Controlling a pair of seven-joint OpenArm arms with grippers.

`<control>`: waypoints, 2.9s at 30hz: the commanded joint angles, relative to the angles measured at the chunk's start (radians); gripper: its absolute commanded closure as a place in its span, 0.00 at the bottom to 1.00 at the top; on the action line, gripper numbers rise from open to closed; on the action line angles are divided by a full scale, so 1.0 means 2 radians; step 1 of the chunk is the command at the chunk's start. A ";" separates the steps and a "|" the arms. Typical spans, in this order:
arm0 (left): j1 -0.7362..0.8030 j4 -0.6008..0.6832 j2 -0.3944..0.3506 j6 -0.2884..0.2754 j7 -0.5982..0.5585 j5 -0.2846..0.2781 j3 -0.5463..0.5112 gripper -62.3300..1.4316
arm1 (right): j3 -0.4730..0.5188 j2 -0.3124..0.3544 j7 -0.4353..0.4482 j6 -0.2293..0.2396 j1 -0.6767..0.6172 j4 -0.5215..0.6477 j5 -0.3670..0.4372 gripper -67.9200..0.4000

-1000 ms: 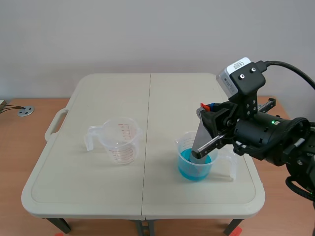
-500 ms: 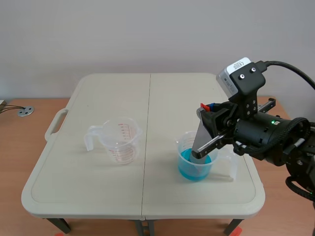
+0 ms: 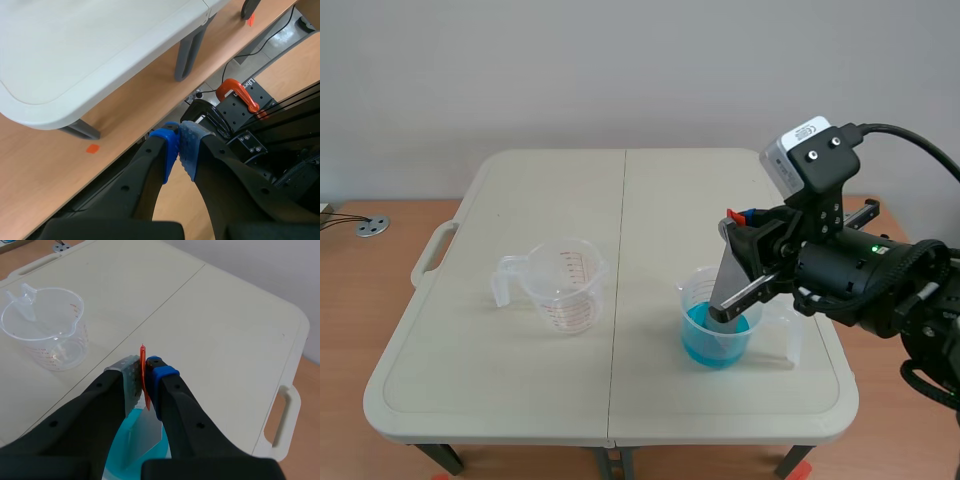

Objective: Hold the metal plate by the orange handle, dip it into the blue solution, take it out and point at it, then put the plate back in the beaker on the left.
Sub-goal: 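Hold the plate still in the solution, then raise the plate and point at it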

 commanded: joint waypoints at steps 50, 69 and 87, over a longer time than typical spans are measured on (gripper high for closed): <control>-0.283 0.007 0.005 -0.024 0.050 -0.003 0.081 0.94 | -0.002 0.002 -0.199 0.008 -0.001 0.284 0.207 0.98; -0.512 0.005 0.120 -0.023 0.177 0.033 0.233 0.94 | -0.002 0.002 -0.218 0.008 -0.001 0.284 0.229 0.98; -0.583 -0.039 0.191 -0.024 0.200 0.068 0.318 0.94 | -0.002 0.002 -0.220 0.008 -0.001 0.284 0.229 0.98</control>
